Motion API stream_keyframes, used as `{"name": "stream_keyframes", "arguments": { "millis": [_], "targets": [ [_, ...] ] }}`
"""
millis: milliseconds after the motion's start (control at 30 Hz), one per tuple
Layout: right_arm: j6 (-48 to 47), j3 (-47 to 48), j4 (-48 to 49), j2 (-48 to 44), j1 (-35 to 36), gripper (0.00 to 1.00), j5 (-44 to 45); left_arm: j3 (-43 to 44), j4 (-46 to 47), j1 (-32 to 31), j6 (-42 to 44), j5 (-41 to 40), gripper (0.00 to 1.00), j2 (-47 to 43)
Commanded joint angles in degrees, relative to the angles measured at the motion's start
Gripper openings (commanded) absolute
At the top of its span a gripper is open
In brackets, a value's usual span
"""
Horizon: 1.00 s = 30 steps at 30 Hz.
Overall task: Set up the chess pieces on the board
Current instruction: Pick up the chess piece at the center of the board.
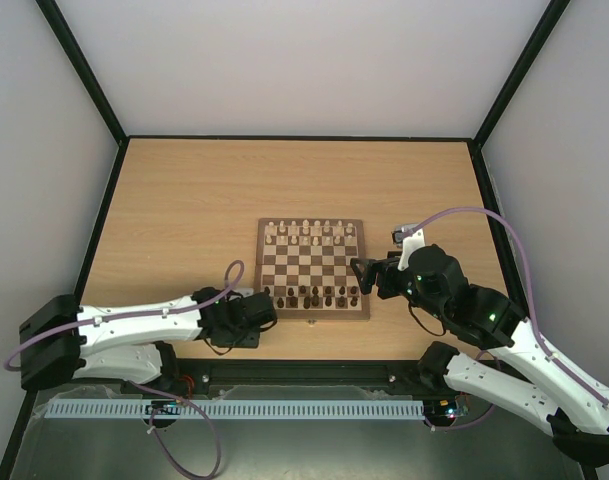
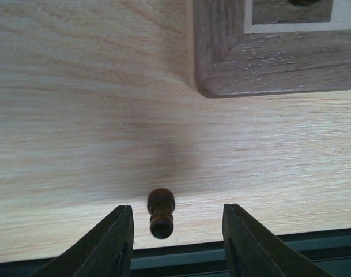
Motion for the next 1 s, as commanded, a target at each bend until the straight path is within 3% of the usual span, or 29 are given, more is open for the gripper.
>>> {"name": "stream_keyframes", "arguments": {
  "millis": [0,333,500,967],
  "targets": [
    [-0.7,-0.6,0.7,0.3,0.1,0.99,0.2,-1.0,3.4,1.3,4.1,1.8,0.45,2.5],
    [-0.8,-0.6,0.6,1.3,0.1,0.99,0.0,-4.5,1.3,1.5,1.6,2.2,0.44,-1.4],
    [-0.9,-0.6,0.7,1.7,0.1,0.99,-0.1,-5.1,0.4,1.3,1.4,2.6,0.31,-3.0],
    [-0.7,-0.6,0.6,1.1,0.0,0.99,-0.1,-2.3,0.2,1.4,3.4,1.3,0.24,2.9]
  ]
}}
